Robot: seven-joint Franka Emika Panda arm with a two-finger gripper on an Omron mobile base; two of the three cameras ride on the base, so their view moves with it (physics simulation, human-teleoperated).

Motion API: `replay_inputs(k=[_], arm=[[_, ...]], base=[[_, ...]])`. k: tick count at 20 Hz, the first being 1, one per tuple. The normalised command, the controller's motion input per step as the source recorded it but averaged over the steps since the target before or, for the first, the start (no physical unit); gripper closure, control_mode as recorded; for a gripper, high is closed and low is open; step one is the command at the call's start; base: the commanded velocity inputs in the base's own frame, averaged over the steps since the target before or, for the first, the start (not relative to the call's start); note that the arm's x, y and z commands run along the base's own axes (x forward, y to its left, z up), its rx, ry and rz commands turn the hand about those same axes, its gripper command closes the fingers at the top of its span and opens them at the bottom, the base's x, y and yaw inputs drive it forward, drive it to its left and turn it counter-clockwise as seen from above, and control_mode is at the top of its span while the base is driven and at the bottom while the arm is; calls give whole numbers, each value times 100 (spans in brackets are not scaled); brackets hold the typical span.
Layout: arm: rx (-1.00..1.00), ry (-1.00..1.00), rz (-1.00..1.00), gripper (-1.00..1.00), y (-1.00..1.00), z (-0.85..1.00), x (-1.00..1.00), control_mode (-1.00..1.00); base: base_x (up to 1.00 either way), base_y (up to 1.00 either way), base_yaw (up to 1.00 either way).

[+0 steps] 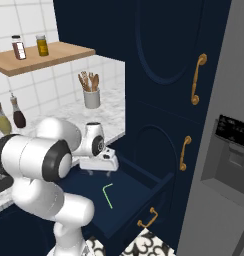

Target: Take a straw from the drawer in front and place it inside the glass cup on the dining counter.

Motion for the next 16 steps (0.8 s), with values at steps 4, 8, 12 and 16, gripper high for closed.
replay_inputs(k=[4,8,12,16], arm=[[14,2,6,-100,0,-63,0,-100],[4,1,3,-100,0,-51,20,-100],[0,5,0,-100,0,-43,13,-100],[0,7,0,-100,2,-49,12,-100]], base=[[0,0,0],[0,0,0],[0,0,0],[0,0,0]])
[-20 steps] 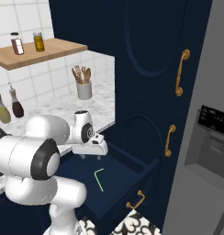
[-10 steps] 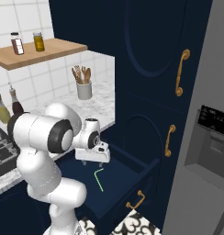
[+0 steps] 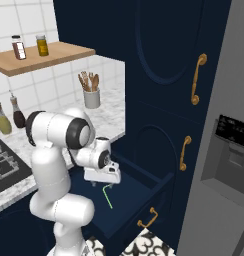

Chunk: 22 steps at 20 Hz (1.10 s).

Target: Take a straw from the drawer in front and place it inside the glass cup on the dining counter.

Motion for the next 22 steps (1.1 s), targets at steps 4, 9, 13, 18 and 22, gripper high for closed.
replay_inputs(k=[4,9,13,18,22], arm=[[0,7,1,-100,0,-26,40,-100],[0,9,2,-100,0,-28,49,-100],[0,5,1,-100,0,-39,15,-100],[0,1,1,-100,0,-31,1,-100],[0,0,0,-100,0,-33,-3,-100]], base=[[0,0,0],[0,0,0],[0,0,0],[0,0,0],[0,0,0]])
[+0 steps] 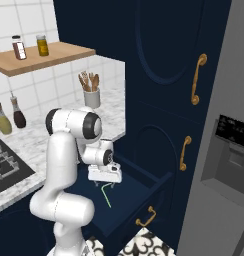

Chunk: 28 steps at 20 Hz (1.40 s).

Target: Take a straw from the drawer in front and place it inside the glass cup on the dining counter.

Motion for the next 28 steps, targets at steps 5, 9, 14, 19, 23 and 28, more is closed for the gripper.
replay_inputs(k=[5,9,14,19,23,28], arm=[[0,0,0,100,0,-35,-33,-100],[0,0,0,100,0,-26,-20,-100],[0,3,0,100,0,-6,-1,-100],[0,1,0,100,0,0,0,-100],[0,0,0,100,0,15,-2,-100],[10,-13,-6,100,-15,96,-51,-100]], base=[[0,0,0],[0,0,0],[0,0,0],[0,0,0],[0,0,0],[0,0,0]])
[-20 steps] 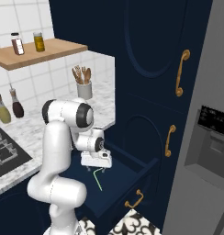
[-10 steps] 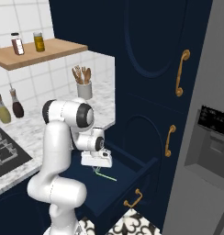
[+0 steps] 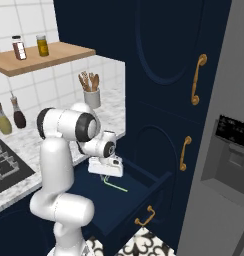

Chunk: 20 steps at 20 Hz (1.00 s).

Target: Take a straw from the drawer in front and place it inside the glass cup on the dining counter.

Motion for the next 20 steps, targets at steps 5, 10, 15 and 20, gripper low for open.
replay_inputs(k=[5,10,15,20], arm=[[13,-19,-12,100,-19,100,-57,-100],[7,-10,-11,100,-1,100,-32,-100],[2,0,-11,100,0,100,-15,-100],[0,0,-11,100,5,100,-6,-100]], base=[[0,0,0],[0,0,0],[0,0,0],[0,0,0]])
